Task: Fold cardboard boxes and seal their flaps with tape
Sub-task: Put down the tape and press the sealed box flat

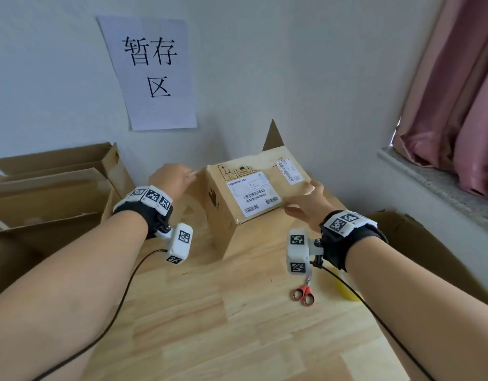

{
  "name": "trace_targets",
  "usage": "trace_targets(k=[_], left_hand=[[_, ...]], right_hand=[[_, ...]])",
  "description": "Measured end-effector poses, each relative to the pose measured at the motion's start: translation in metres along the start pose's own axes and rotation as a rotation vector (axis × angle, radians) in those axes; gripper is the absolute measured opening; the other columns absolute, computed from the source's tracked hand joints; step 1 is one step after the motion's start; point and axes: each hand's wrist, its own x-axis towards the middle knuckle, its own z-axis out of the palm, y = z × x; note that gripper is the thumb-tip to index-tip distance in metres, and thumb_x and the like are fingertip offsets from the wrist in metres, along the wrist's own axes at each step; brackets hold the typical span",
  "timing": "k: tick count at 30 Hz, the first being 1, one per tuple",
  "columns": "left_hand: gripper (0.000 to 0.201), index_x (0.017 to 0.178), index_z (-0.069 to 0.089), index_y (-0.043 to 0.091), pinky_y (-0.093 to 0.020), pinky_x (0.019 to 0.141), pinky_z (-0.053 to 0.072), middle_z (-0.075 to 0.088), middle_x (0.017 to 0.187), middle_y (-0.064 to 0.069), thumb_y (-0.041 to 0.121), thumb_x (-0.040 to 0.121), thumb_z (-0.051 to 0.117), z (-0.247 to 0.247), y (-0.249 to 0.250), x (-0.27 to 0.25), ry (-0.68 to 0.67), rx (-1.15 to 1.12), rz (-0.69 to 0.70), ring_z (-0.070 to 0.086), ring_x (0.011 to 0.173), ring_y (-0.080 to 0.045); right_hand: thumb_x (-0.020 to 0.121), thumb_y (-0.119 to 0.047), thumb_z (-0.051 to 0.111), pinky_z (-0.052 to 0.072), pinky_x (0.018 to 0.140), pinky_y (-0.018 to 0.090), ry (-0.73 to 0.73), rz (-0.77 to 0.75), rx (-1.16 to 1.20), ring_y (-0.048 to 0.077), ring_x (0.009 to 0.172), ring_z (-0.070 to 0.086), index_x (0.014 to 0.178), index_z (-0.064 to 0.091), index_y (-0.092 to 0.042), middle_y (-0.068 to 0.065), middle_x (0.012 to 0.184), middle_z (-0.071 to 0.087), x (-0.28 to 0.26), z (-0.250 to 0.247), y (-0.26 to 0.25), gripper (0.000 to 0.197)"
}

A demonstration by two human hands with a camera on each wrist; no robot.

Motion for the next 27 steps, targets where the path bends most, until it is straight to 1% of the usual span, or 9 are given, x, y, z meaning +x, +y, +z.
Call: trace_targets(k=[5,9,12,14,16,20,22,24,27], left_hand=[[0.028,0.077,0.058,0.012,-0.031,0.063,0.038,0.049,0.070,-0.002,0.019,0.098,0.040,-0.037,0.043,-0.026,0.076,0.267,0.033,0.053,0.071,-0.024],[0.027,0.103,0.063,0.007,-0.033,0.065,0.041,0.060,0.092,-0.009,0.006,0.096,0.037,-0.023,0.085,-0.067,-0.084,0.508,0.242,0.059,0.083,-0.028],[0.028,0.110,0.061,0.004,-0.033,0.069,0.044,0.062,0.107,-0.013,-0.001,0.095,0.037,-0.004,0.103,-0.087,-0.243,0.526,0.335,0.062,0.094,-0.030],[0.028,0.112,0.059,0.003,-0.032,0.070,0.043,0.061,0.107,-0.013,-0.002,0.096,0.036,0.004,0.109,-0.093,-0.294,0.474,0.353,0.061,0.095,-0.030],[0.025,0.110,0.060,0.002,-0.030,0.071,0.043,0.061,0.106,-0.012,0.001,0.096,0.038,0.007,0.113,-0.094,-0.364,0.340,0.359,0.060,0.096,-0.029],[0.035,0.104,0.067,0.019,-0.026,0.082,0.048,0.066,0.102,0.002,0.042,0.099,0.041,0.008,0.098,-0.084,-0.662,-0.157,0.322,0.060,0.093,-0.012],[0.042,0.121,0.063,0.023,-0.023,0.094,0.043,0.063,0.121,0.006,0.049,0.097,0.040,0.010,0.080,-0.079,-0.605,-0.321,0.223,0.057,0.111,-0.010],[0.038,0.137,0.050,0.022,-0.021,0.100,0.035,0.048,0.141,0.004,0.031,0.100,0.042,0.023,0.057,-0.075,-0.469,-0.213,0.170,0.045,0.128,-0.013],[0.058,0.145,0.035,0.020,-0.028,0.104,0.035,0.035,0.150,-0.004,-0.004,0.093,0.036,0.056,0.026,-0.073,-0.649,0.068,0.103,0.039,0.133,-0.024]], right_hand=[[0.090,-0.002,0.057,0.047,0.099,0.042,-0.110,-0.083,-0.018,0.029,0.116,0.056,0.145,0.016,-0.037,0.012,0.134,0.046,-0.012,0.017,0.002,0.076],[0.097,-0.028,0.050,0.038,0.103,0.051,-0.157,0.025,-0.312,0.033,0.132,0.037,0.149,0.013,-0.024,0.010,0.145,0.035,-0.020,0.022,0.011,0.064],[0.101,-0.040,0.032,0.031,0.108,0.041,-0.137,0.094,-0.493,0.034,0.134,0.035,0.147,0.022,-0.007,0.011,0.144,0.036,-0.021,0.022,0.018,0.057],[0.097,-0.051,0.034,0.033,0.105,0.045,-0.129,0.069,-0.633,0.036,0.132,0.037,0.146,0.023,-0.005,0.017,0.147,0.034,-0.019,0.020,0.021,0.068],[0.091,-0.056,0.045,0.037,0.102,0.051,-0.104,0.092,-0.597,0.038,0.131,0.037,0.148,0.020,-0.011,0.016,0.149,0.032,-0.013,0.018,0.028,0.077],[0.090,-0.056,0.049,0.037,0.105,0.052,-0.084,0.135,-0.494,0.038,0.134,0.034,0.150,0.014,-0.019,0.009,0.154,0.023,-0.006,0.009,0.041,0.079],[0.089,-0.059,0.047,0.035,0.106,0.052,-0.091,0.173,-0.440,0.039,0.137,0.030,0.150,0.016,-0.017,0.009,0.155,0.021,-0.003,0.007,0.048,0.080],[0.091,-0.050,0.051,0.035,0.101,0.054,-0.082,0.204,-0.369,0.041,0.140,0.022,0.151,0.010,-0.023,0.008,0.157,0.016,-0.002,0.006,0.055,0.077],[0.093,-0.033,0.057,0.040,0.089,0.050,-0.101,0.239,-0.320,0.040,0.139,0.022,0.150,0.009,-0.031,0.008,0.156,0.019,-0.003,0.008,0.061,0.075]])
